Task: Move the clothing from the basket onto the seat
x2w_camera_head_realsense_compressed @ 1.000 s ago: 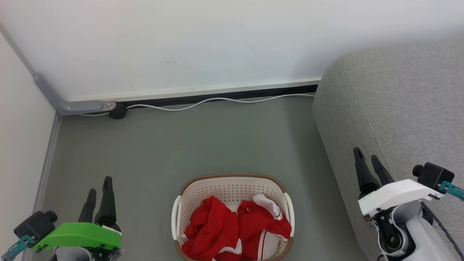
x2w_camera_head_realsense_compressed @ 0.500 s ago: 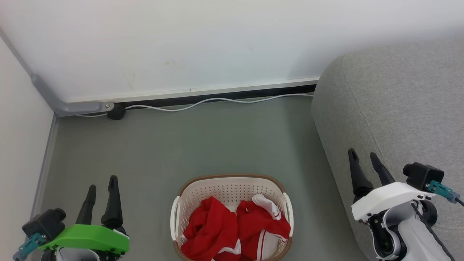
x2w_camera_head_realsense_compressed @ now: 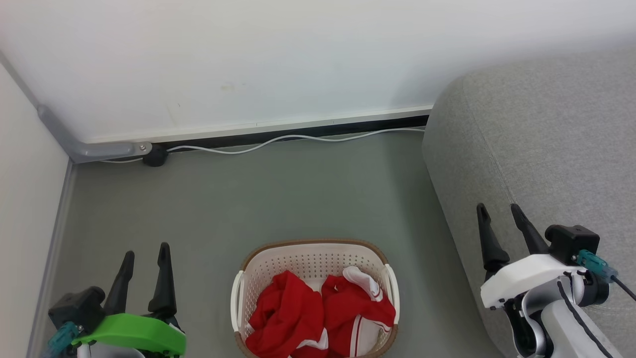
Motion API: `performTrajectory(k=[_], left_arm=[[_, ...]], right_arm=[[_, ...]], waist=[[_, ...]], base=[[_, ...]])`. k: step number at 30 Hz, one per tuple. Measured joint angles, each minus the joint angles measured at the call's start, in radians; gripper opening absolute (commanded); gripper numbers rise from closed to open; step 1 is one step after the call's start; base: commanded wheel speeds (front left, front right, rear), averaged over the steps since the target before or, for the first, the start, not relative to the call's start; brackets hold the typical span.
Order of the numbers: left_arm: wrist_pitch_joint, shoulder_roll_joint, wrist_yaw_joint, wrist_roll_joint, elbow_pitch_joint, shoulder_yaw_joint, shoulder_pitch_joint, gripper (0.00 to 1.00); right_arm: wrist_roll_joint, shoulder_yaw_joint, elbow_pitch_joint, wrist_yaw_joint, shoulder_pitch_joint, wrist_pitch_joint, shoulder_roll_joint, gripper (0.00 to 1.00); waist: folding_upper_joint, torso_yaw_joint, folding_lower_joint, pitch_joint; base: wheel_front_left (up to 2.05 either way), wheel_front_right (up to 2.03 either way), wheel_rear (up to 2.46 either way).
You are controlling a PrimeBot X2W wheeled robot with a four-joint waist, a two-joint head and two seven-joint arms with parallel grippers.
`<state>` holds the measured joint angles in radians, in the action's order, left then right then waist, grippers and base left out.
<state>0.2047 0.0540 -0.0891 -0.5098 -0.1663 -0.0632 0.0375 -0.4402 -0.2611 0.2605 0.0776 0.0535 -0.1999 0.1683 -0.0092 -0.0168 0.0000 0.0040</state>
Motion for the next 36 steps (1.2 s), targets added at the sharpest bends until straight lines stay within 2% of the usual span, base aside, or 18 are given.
performTrajectory(k=[15, 29, 36], left_arm=[[0.044, 0.001, -0.012, 0.202, 0.008, -0.003, 0.015, 1.00], [0.044, 0.001, -0.021, 0.211, 0.003, 0.007, 0.017, 1.00], [0.044, 0.000, -0.025, 0.214, 0.021, 0.007, 0.017, 1.00]], right_arm=[[0.160, -0.025, 0.000, 0.026, 0.000, -0.051, 0.020, 1.00], [0.162, -0.015, 0.000, 0.026, 0.000, -0.051, 0.018, 1.00], [0.169, -0.009, -0.025, 0.026, 0.002, -0.051, 0.015, 1.00]], waist=[[0.0000, -0.012, 0.0000, -0.002], [0.0000, -0.010, 0.0000, -0.001], [0.0000, -0.009, 0.0000, 0.044]], base=[[0.00, 0.00, 0.00], [0.00, 0.00, 0.00], [0.00, 0.00, 0.00]])
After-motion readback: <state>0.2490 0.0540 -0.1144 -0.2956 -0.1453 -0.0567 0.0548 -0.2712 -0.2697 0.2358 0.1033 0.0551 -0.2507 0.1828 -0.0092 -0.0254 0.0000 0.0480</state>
